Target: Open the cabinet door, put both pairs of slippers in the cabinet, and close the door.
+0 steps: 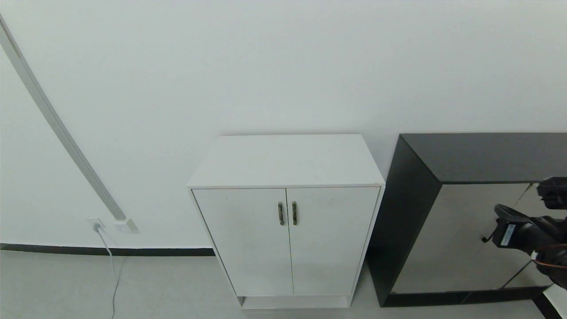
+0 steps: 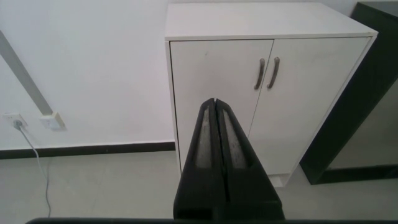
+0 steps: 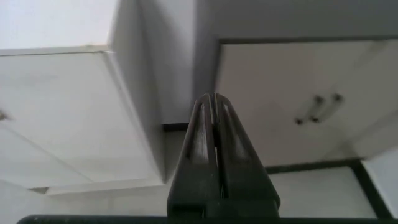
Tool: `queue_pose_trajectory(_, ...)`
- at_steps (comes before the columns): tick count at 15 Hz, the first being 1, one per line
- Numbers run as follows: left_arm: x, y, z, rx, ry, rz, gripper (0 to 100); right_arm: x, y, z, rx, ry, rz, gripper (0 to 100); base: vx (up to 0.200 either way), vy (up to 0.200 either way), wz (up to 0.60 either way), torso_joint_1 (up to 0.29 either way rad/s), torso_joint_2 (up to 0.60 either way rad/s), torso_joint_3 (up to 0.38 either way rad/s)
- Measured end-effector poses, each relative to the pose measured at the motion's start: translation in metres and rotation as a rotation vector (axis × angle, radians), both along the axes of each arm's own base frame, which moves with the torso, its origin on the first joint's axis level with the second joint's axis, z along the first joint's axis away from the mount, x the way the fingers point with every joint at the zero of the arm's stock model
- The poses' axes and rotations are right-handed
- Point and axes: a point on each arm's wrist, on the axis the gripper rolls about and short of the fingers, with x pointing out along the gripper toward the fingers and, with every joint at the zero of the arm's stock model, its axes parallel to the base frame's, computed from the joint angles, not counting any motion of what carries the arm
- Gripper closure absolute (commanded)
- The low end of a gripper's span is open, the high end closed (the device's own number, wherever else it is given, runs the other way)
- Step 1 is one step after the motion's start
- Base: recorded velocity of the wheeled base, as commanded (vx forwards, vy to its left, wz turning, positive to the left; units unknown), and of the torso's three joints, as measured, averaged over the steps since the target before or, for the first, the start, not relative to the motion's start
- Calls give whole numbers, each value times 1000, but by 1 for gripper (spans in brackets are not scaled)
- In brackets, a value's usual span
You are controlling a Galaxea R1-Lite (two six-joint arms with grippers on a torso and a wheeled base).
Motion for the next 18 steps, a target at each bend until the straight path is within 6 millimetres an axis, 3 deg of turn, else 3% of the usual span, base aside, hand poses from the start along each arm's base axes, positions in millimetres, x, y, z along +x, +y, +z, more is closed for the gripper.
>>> queue_pose_trajectory(5,0,0,0,0,0,0,100,-53,-21,7,-9,17,-87,100,0,0,0,0,0,0)
queue_pose_trajectory(14,0,0,0,0,0,-1,100,-156,-22,15,6,131,38,100,0,0,0,0,0,0)
queue_pose_trajectory(18,0,0,0,0,0,-2,100,-188,-21,5,14,85,106,100,0,0,0,0,0,0)
